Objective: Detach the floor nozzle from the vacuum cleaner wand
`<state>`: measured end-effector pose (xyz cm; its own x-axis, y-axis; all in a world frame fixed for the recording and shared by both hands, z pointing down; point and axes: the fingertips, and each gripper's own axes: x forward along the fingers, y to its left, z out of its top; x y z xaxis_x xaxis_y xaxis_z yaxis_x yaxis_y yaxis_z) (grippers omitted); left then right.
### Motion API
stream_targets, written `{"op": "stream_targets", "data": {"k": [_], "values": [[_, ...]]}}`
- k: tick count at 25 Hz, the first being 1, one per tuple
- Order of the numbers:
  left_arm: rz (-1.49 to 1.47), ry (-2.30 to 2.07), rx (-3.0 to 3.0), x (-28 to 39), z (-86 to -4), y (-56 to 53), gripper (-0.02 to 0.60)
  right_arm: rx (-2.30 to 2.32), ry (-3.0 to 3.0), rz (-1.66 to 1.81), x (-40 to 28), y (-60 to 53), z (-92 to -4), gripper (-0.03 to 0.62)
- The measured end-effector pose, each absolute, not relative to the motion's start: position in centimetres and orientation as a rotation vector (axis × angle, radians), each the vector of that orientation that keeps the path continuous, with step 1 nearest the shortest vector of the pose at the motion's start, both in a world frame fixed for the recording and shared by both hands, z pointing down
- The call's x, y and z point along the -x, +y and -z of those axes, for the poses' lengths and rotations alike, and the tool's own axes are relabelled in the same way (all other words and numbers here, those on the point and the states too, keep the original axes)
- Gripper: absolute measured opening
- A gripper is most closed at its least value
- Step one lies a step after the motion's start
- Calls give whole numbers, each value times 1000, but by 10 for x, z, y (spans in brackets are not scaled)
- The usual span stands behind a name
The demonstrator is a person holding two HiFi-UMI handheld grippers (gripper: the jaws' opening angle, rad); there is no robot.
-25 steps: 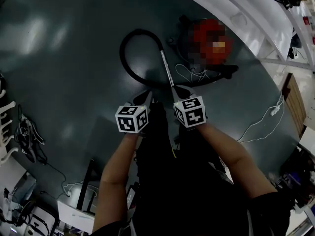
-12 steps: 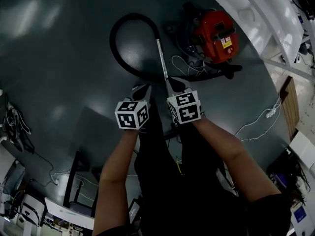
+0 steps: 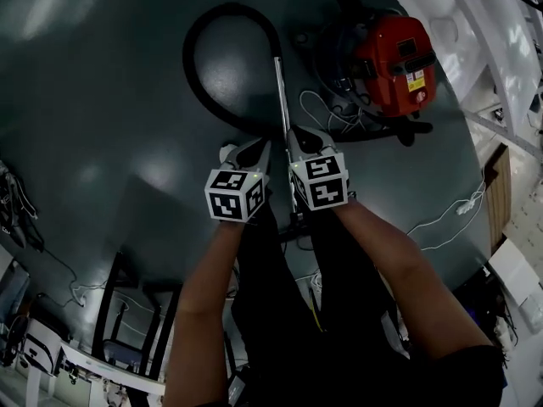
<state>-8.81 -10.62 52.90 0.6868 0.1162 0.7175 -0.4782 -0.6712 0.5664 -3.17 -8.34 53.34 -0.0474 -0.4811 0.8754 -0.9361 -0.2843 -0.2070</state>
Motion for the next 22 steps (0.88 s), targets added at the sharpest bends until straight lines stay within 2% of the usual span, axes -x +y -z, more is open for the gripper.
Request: {"op": "stream_targets", "data": {"k": [22], "values": [[-944, -485, -2067, 76, -716, -141, 8, -1811, -1407, -1221, -12, -108, -693, -6]]}}
